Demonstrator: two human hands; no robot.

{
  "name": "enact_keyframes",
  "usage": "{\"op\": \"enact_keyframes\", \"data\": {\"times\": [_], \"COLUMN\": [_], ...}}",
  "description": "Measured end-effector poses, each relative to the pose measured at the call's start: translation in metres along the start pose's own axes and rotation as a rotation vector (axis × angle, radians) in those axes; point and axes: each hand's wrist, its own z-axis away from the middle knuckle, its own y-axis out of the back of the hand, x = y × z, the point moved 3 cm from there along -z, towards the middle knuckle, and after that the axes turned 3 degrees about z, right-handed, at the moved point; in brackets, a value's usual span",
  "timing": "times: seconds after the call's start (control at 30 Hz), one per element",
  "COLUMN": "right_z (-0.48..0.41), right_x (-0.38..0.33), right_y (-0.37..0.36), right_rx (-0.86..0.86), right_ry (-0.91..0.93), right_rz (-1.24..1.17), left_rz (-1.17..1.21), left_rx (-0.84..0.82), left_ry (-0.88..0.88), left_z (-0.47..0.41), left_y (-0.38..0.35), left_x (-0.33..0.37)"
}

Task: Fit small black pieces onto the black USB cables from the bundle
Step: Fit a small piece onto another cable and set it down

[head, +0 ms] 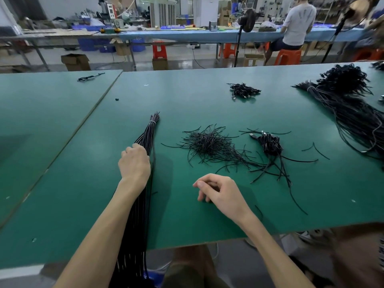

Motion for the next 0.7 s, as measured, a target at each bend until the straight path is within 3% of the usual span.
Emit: {"op": "enact_keyframes", "data": {"times": [0.13,0.37,0.7], "right_z": [-0.001,-0.003,-0.004], "right_x": [0.001,0.002,0.003], "right_y": [0.000,0.002,0.002], "right_rx": [0.003,0.005,0.007], "right_ry": [-0.001,0.010,0.004], "right_rz": [0.007,0.027,0.017], "left_rz": [0.046,0.392,0.345], "left_rx": [0.020,-0.033,-0.064], "left_ry": [0.008,0.088,0.070], "left_z": [-0.003,-0.010,0.001], "left_y": [0.001,0.005,0.016], "left_x": [-0.001,-0.013,-0.006]}}
